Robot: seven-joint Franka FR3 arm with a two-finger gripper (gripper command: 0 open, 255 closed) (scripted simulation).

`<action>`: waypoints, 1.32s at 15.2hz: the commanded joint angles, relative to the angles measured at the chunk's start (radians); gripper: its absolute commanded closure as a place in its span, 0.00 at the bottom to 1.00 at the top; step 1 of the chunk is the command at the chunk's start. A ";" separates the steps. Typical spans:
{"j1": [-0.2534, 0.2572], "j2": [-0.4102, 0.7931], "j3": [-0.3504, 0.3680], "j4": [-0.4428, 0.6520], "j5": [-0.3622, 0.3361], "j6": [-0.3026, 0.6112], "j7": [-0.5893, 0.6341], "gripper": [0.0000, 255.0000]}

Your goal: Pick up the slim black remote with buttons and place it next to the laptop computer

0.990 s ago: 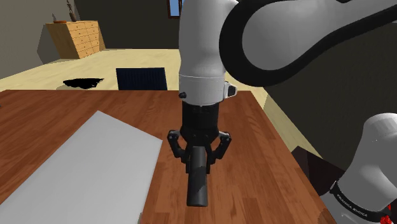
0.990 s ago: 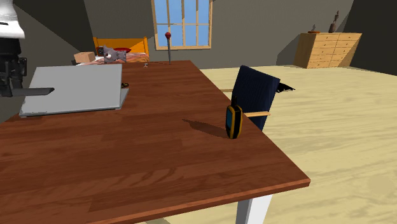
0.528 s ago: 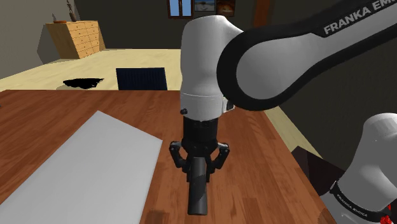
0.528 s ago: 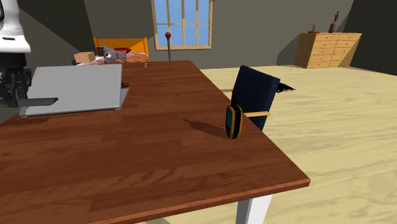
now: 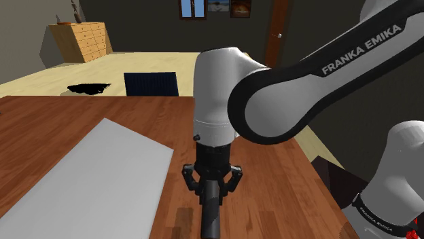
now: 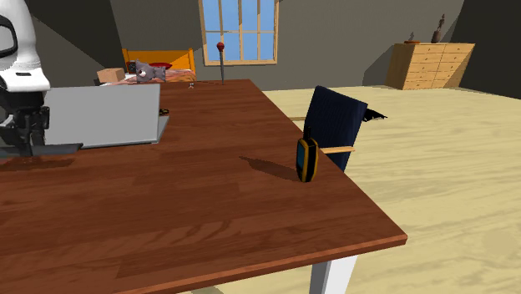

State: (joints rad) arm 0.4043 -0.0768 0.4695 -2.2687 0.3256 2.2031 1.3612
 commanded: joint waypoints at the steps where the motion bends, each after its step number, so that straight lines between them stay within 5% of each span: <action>1: 0.002 0.014 0.003 -0.016 0.000 0.031 -0.002 1.00; 12: 0.009 0.115 0.012 -0.072 -0.020 0.182 -0.008 1.00; 20: 0.009 0.115 0.012 -0.072 -0.020 0.182 -0.008 1.00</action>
State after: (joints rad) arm 0.4129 0.0383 0.4815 -2.3406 0.3051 2.3850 1.3534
